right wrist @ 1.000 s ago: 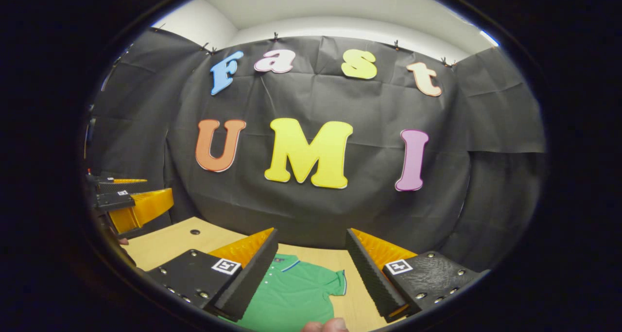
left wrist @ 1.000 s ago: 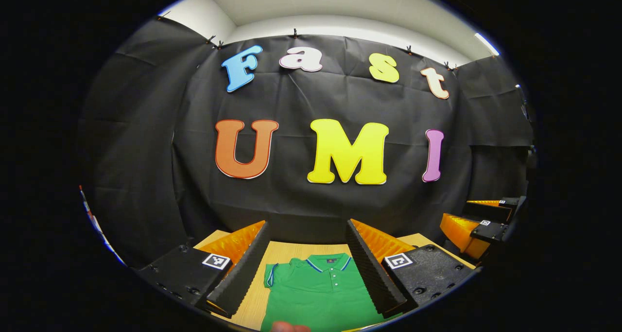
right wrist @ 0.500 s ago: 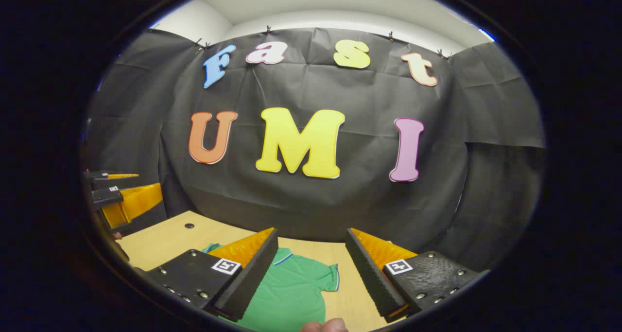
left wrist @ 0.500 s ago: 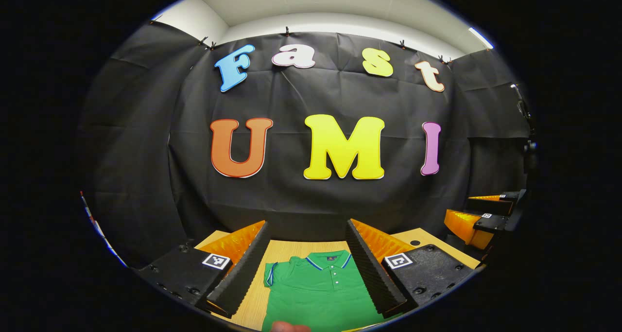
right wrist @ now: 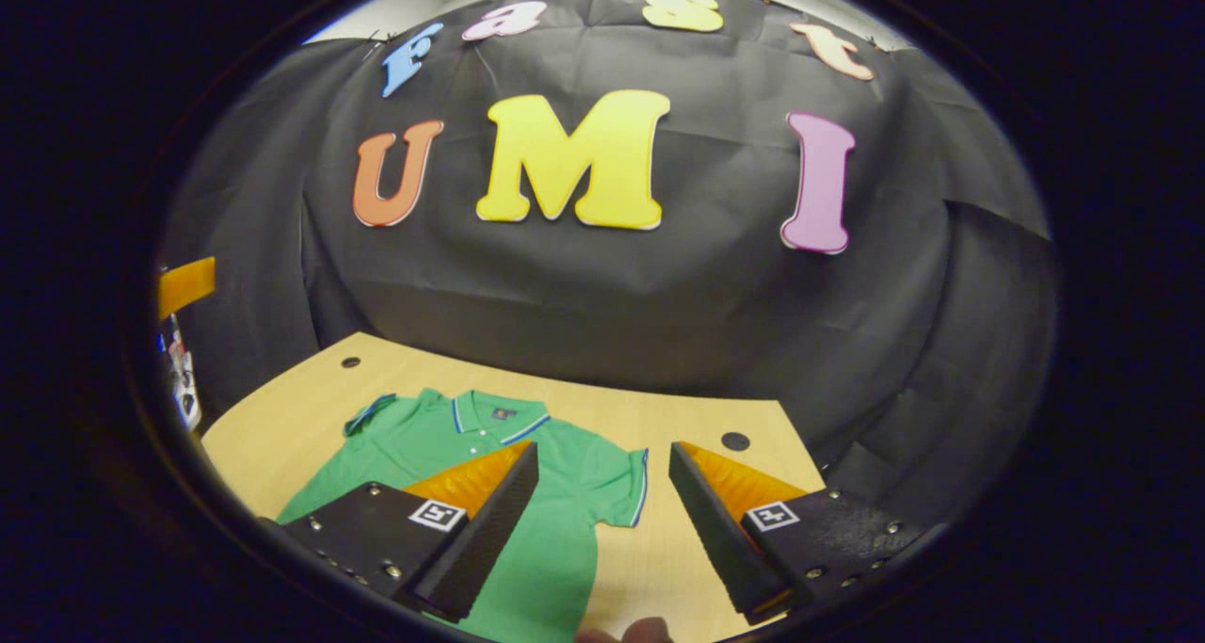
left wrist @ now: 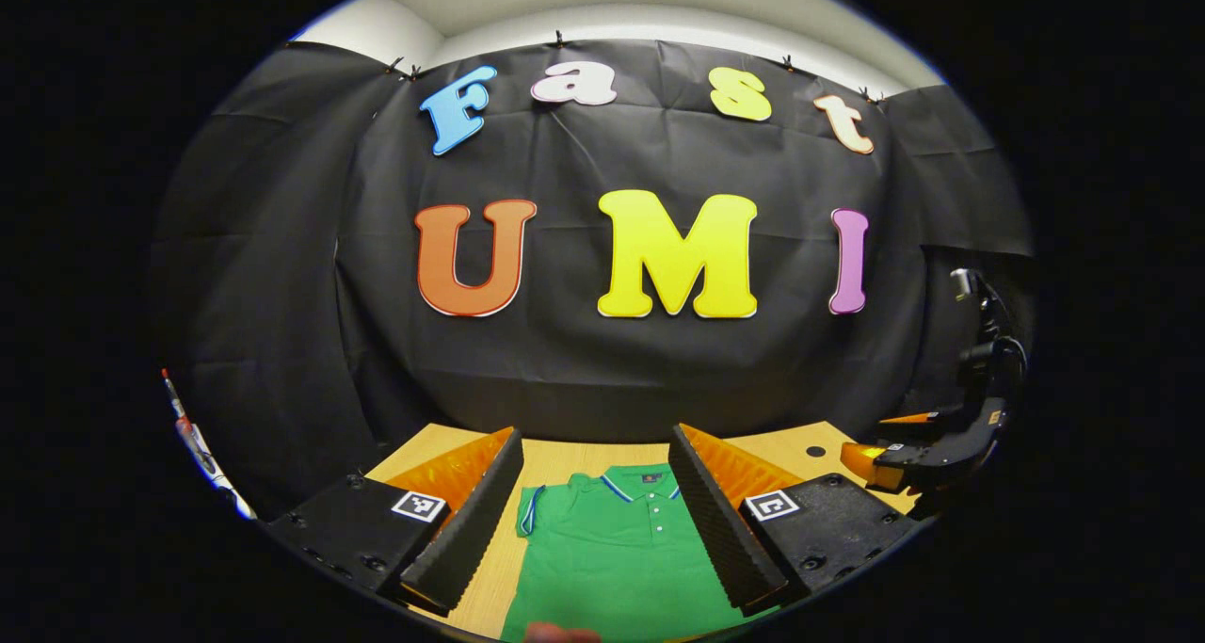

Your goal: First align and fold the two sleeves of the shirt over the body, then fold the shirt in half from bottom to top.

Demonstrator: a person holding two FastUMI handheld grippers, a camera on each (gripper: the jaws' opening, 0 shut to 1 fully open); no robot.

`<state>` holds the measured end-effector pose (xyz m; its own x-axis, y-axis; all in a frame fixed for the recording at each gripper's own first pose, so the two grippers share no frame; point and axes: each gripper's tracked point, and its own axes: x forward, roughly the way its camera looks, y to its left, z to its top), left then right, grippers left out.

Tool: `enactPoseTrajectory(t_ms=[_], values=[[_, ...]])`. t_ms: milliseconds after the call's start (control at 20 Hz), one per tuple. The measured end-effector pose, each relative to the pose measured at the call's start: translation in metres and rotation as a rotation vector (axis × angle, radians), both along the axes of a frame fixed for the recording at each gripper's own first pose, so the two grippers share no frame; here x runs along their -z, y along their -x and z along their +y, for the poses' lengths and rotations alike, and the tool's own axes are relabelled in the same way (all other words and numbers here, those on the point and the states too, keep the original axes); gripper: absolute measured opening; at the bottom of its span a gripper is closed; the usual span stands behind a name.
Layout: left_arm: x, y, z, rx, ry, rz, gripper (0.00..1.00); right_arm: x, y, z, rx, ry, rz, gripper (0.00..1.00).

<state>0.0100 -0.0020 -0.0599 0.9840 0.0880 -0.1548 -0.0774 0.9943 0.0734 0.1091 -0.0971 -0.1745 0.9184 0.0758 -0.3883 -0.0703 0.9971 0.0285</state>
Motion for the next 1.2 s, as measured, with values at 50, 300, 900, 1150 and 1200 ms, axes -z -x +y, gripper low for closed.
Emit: enactPoseTrajectory(t_ms=[50, 300, 900, 1150, 1200], values=[[0.004, 0.002, 0.001, -0.018, 0.003, 0.01, 0.99, 0.013, -0.014, -0.008, 0.002, -0.007, 0.025, 0.93], [0.029, 0.014, 0.005, -0.092, 0.008, 0.074, 1.0, 0.08, -0.086, -0.031, -0.003, 0.01, 0.107, 0.92], [0.067, 0.012, -0.009, -0.166, -0.005, 0.191, 0.99, 0.221, -0.16, -0.028, 0.001, -0.099, 0.344, 0.76], [0.073, 0.004, -0.01, -0.145, -0.003, 0.202, 1.0, 0.228, -0.164, -0.029, 0.008, -0.07, 0.352, 0.53], [0.073, 0.003, -0.009, -0.143, 0.0, 0.202, 1.0, 0.23, -0.163, -0.029, 0.008, -0.06, 0.358, 0.53]])
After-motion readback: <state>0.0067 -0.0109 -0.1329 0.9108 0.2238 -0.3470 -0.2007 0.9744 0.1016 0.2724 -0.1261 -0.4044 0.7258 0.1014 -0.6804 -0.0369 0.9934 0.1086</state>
